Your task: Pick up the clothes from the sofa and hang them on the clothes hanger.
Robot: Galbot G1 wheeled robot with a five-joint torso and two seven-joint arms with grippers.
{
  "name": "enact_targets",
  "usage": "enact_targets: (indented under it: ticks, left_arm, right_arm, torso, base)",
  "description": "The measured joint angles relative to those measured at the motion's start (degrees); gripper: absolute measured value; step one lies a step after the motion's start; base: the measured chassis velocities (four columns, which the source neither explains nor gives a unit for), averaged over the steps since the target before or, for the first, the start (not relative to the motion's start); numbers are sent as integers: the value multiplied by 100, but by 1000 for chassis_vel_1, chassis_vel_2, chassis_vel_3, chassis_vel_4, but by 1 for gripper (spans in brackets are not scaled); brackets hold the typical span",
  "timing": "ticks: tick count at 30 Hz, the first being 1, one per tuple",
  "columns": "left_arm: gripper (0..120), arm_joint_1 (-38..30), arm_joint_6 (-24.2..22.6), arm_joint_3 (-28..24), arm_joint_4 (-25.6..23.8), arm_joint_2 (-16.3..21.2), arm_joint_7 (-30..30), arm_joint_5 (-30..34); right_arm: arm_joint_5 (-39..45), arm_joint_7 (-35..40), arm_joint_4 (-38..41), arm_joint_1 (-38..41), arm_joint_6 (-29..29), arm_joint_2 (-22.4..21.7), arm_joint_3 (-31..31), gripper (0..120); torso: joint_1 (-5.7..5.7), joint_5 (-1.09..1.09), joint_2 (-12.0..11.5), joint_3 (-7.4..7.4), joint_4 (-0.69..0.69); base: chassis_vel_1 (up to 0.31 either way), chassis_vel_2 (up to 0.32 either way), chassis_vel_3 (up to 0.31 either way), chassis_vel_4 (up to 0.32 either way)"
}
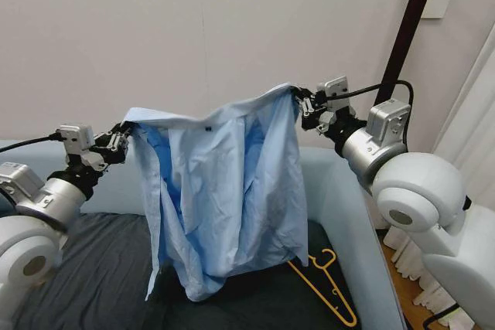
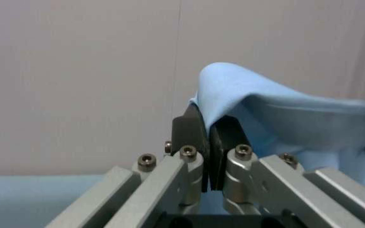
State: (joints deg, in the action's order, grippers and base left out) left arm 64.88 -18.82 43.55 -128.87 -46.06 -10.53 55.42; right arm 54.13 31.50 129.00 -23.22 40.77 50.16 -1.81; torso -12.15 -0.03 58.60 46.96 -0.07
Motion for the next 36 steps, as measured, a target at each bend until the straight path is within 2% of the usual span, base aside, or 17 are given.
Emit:
enact_targets:
  ticks: [4,10,19,22,24,26,27,28,30,31,33,36]
  left_arm:
    - [0,236,-39,-288,68,-179,-52,-154]
    - [0,530,-239,-596,353,-552,-88,-413]
    - [0,715,-466,-609,656,-626,-347,-552]
    - [0,704,-460,-608,704,-612,-351,-535]
    - [0,652,-430,-595,789,-568,-355,-483]
    - [0,634,-426,-585,814,-552,-358,-468]
    - [0,575,-411,-558,882,-487,-355,-420]
    - [0,533,-399,-532,930,-407,-337,-390]
    - [0,523,-397,-529,938,-377,-325,-385]
    - [0,512,-390,-525,949,-313,-295,-376]
    - [0,508,-387,-534,951,-214,-257,-366]
    - [0,496,-387,-545,951,-144,-247,-349]
  right_arm:
    - [225,52,-35,-615,-47,168,-301,0]
    - [269,-163,-641,-1194,-484,628,-721,0]
    - [226,-133,-1496,-1387,-572,1172,-1025,0]
    - [348,-216,-1533,-1359,-588,1195,-971,0]
    - [928,-305,-1515,-1330,-470,1136,-780,8]
    - [1074,-314,-1504,-1330,-404,1113,-729,10]
    - [1787,-477,-1441,-1367,-68,972,-448,18]
    - [2078,-988,-1427,-1486,72,730,-207,25]
    - [2083,-1204,-1430,-1543,94,645,-137,27]
    - [2040,-1545,-1446,-1665,123,462,-23,34]
    - [1542,-1781,-1540,-1823,129,286,61,43]
    - [973,-1855,-1727,-1901,129,222,87,52]
  torso:
    - [0,0,0,0,-1]
    - [0,-3,0,0,1]
    - [0,-2,0,0,1]
    - [0,-1,-1,0,2]
    - [0,-2,0,0,2]
    - [0,-2,0,0,1]
    - [0,-2,0,0,1]
    - [0,-2,0,0,0]
    - [0,-2,0,0,-1]
    - [0,-1,0,0,-3]
    - [0,0,0,0,-2]
    - [0,-1,0,0,1]
  base:
    - [0,0,0,0]
    - [0,0,0,0]
    - [0,0,0,0]
    - [0,0,0,0]
    - [0,0,0,0]
    - [0,0,0,0]
    - [0,0,0,0]
    - [0,0,0,0]
    - [0,0,0,0]
    - [0,0,0,0]
    - [0,0,0,0]
    - [0,0,0,0]
